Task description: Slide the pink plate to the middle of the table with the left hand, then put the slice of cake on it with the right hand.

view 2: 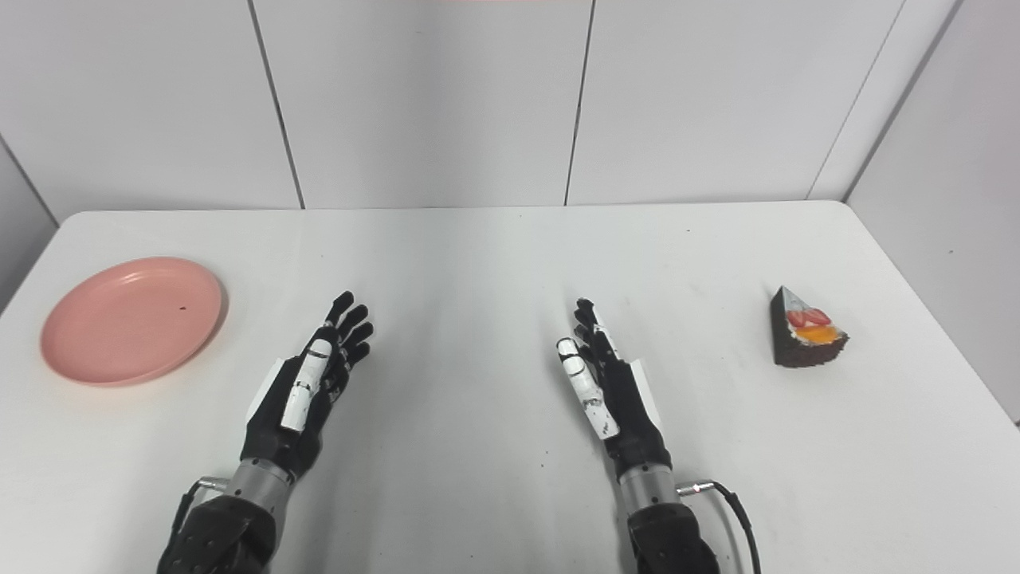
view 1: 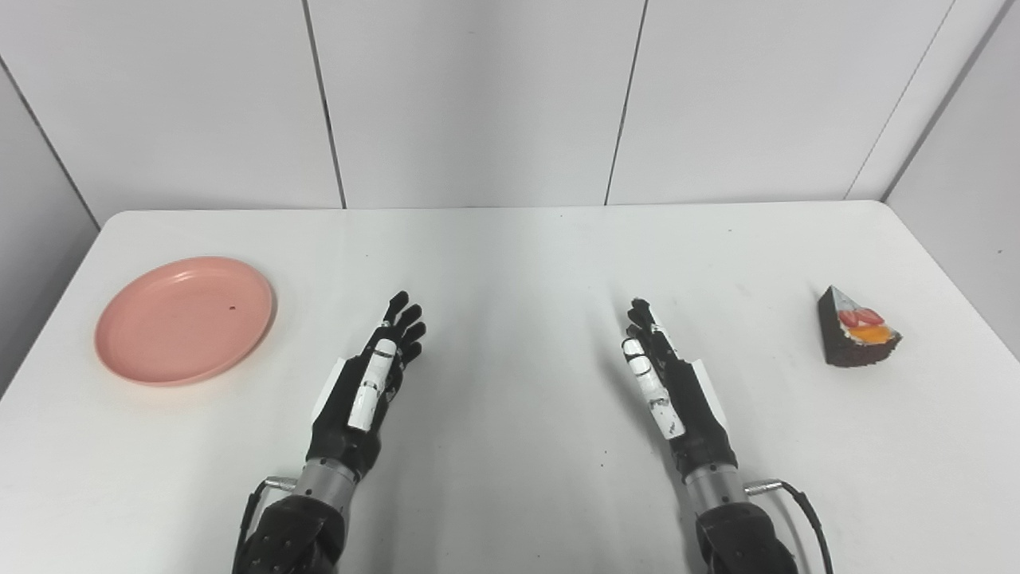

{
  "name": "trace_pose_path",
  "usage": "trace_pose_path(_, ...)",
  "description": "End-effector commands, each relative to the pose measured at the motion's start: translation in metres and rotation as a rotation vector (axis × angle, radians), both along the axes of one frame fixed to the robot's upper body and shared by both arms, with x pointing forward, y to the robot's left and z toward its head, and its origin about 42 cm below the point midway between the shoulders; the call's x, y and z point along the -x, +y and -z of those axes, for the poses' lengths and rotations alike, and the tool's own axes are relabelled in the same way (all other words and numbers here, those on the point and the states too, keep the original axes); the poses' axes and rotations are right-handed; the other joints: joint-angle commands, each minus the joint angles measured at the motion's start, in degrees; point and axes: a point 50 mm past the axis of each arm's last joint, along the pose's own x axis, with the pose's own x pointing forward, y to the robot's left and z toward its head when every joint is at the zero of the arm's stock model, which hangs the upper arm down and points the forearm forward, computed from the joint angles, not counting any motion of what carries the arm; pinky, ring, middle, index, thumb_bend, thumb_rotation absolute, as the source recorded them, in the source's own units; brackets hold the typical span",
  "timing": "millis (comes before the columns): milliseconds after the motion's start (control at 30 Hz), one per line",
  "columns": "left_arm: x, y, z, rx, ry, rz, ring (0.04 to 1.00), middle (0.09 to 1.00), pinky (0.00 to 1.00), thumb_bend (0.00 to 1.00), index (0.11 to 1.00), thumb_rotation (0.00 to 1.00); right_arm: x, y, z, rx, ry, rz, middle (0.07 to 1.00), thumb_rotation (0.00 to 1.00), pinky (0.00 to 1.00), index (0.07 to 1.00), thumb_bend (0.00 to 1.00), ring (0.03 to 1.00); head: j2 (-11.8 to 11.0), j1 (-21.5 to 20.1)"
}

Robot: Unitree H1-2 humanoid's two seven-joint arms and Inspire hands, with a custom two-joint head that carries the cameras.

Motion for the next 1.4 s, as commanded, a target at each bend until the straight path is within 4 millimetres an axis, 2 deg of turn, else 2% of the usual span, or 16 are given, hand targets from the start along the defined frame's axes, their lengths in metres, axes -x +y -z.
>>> trace_pose_path(0,0.005,-0.003,0.014,-0.016,0.079,0.015,0.963,0.975,0.97,0.39,0.972,1.00,-0.005,0.001,-0.012,0.001,-0.037,-0.018,0.957,1.00,0.92,0.961,0.26,0.936,-0.51,1.66)
trace_pose_path(100,0.004,-0.008,0.018,-0.019,0.076,0.016,0.963,0.977,0.98,0.39,0.974,1.00,-0.004,-0.004,-0.011,0.007,-0.040,-0.021,0.960,1.00,0.91,0.964,0.26,0.939,-1.24,4.02)
trace_pose_path(133,0.004,-0.011,0.019,-0.019,0.078,0.016,0.960,0.974,0.98,0.39,0.973,1.00,-0.004,-0.005,-0.012,0.009,-0.042,-0.020,0.957,1.00,0.90,0.962,0.26,0.935,-2.01,6.29)
trace_pose_path(167,0.004,-0.013,0.020,-0.019,0.080,0.016,0.960,0.973,0.98,0.39,0.973,1.00,-0.003,-0.006,-0.012,0.008,-0.046,-0.018,0.954,1.00,0.90,0.959,0.25,0.932,-2.01,6.29)
trace_pose_path(200,0.004,-0.016,0.021,-0.020,0.082,0.017,0.965,0.978,0.98,0.39,0.978,1.00,-0.003,-0.008,-0.012,0.004,-0.047,-0.018,0.955,1.00,0.90,0.959,0.24,0.935,-2.89,9.00)
trace_pose_path(233,0.004,-0.018,0.022,-0.020,0.083,0.019,0.968,0.981,0.99,0.39,0.981,1.00,-0.002,-0.010,-0.012,0.000,-0.047,-0.019,0.957,1.00,0.90,0.960,0.24,0.939,-2.89,9.00)
trace_pose_path(300,0.003,-0.026,0.026,-0.021,0.086,0.017,0.970,0.980,0.98,0.39,0.980,1.00,-0.002,-0.014,-0.013,-0.027,-0.051,-0.026,0.963,1.00,0.91,0.965,0.22,0.945,-4.01,12.65)
trace_pose_path(433,0.001,-0.034,0.030,-0.024,0.081,0.014,0.971,0.983,0.98,0.38,0.982,1.00,-0.005,-0.020,-0.010,-0.063,-0.036,-0.037,0.991,1.00,0.97,0.995,0.21,0.971,-4.61,13.65)
trace_pose_path(600,-0.001,-0.038,0.032,-0.030,0.079,0.016,0.972,0.990,0.98,0.39,0.981,1.00,-0.005,-0.024,-0.008,-0.072,-0.041,-0.032,0.989,1.00,0.96,0.991,0.17,0.974,-5.01,14.45)
trace_pose_path(833,-0.001,-0.041,0.030,-0.036,0.076,0.020,0.971,0.990,0.98,0.38,0.975,1.00,-0.005,-0.030,-0.006,-0.048,-0.049,-0.031,0.976,1.00,0.92,0.976,0.21,0.959,-4.92,14.64)
trace_pose_path(1133,-0.002,-0.044,0.029,-0.034,0.076,0.021,0.974,0.991,0.99,0.37,0.977,1.00,-0.006,-0.033,-0.004,-0.072,-0.048,-0.031,0.976,1.00,0.94,0.974,0.25,0.958,-4.99,15.22)
trace_pose_path(1367,-0.004,-0.045,0.022,-0.008,0.064,0.007,0.974,0.990,0.99,0.38,0.982,1.00,-0.007,-0.035,-0.004,-0.060,-0.047,-0.035,0.964,1.00,0.92,0.965,0.28,0.946,-5.26,16.38)
